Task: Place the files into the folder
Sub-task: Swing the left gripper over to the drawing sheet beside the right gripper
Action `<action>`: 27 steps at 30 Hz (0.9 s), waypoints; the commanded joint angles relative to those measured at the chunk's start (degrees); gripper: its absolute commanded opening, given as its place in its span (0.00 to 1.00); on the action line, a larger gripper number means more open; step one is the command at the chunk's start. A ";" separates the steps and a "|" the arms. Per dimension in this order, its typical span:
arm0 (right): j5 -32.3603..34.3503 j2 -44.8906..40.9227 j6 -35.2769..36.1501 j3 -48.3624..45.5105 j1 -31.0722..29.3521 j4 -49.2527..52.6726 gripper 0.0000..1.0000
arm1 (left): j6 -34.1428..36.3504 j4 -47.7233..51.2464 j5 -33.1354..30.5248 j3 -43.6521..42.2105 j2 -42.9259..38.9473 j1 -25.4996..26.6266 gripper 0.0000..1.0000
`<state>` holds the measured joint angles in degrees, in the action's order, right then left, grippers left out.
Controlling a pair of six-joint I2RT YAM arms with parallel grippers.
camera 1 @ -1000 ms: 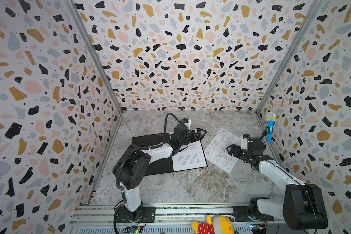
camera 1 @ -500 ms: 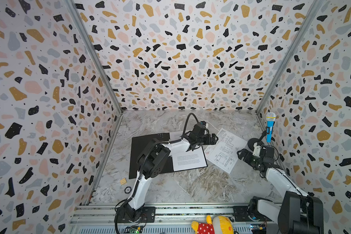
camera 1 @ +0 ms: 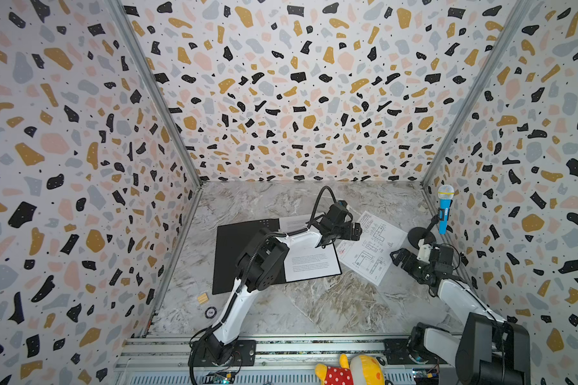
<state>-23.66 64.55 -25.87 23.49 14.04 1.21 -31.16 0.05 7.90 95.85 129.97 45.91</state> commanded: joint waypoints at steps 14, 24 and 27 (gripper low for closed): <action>-5.61 4.11 -2.60 -0.50 0.26 -3.80 0.93 | 3.64 4.64 -0.33 6.38 5.28 1.20 1.00; -7.28 9.13 -4.03 0.78 0.11 -5.55 0.92 | 4.43 5.30 0.02 5.56 5.85 2.38 1.00; -7.80 10.71 -4.41 1.17 0.03 -5.98 0.92 | 4.57 5.30 0.43 5.09 6.05 2.65 1.00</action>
<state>-30.92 73.87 -29.52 23.83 14.04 -5.72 -27.59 3.84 7.46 101.08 135.33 47.83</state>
